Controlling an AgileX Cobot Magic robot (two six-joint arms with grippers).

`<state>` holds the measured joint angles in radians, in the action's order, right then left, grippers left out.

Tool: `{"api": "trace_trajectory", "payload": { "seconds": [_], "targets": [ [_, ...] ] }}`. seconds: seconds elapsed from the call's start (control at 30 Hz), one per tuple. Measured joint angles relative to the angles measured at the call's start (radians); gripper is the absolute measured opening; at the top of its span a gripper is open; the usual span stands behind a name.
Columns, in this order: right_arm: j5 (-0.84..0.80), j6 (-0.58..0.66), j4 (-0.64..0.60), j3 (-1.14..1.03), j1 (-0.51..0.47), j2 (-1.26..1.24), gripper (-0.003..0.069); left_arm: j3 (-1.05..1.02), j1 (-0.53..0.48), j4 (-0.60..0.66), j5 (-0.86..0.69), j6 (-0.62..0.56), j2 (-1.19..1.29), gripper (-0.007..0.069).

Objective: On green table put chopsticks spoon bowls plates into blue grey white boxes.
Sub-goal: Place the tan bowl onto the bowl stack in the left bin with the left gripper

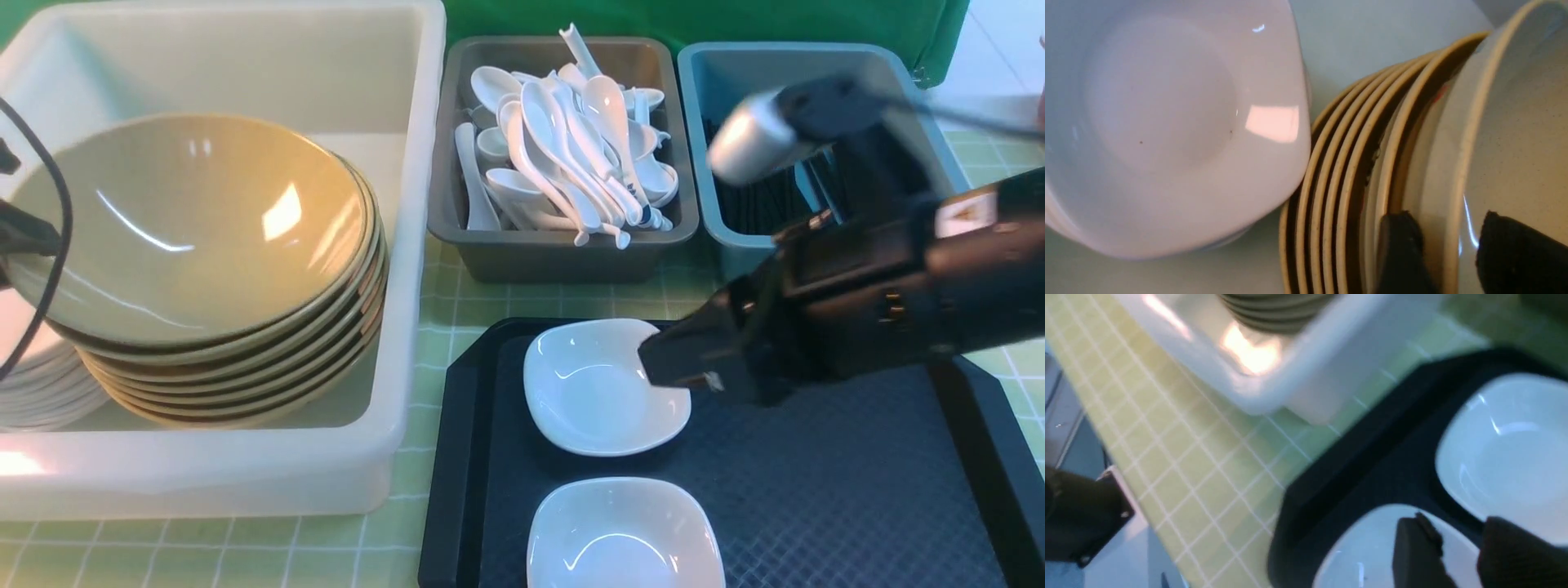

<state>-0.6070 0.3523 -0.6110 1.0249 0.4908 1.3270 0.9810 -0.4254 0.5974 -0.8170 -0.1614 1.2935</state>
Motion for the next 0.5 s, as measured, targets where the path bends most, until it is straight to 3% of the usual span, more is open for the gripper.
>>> {"api": "trace_trajectory", "payload": {
  "seconds": [0.07,0.17,0.27,0.47,0.5],
  "targets": [
    [0.003,-0.009,-0.001,0.0,-0.026,0.034,0.0309,0.0,0.012,-0.021,-0.006,0.007,-0.006,0.0368],
    [0.022,-0.012,-0.001,0.0,-0.109,0.136,0.0397,0.033,0.037,-0.077,-0.052,0.021,-0.045,0.0547],
    [0.049,-0.012,-0.001,0.0,-0.14,0.213,0.0412,0.093,0.038,-0.119,-0.111,0.022,-0.083,0.0622],
    [0.126,-0.01,-0.003,0.0,-0.146,0.359,0.0417,0.248,0.061,-0.136,-0.25,0.002,-0.166,0.065],
    [0.155,-0.015,-0.004,0.0,-0.146,0.401,0.0417,0.27,0.112,-0.107,-0.285,-0.059,-0.197,0.0648]
  ]
}}
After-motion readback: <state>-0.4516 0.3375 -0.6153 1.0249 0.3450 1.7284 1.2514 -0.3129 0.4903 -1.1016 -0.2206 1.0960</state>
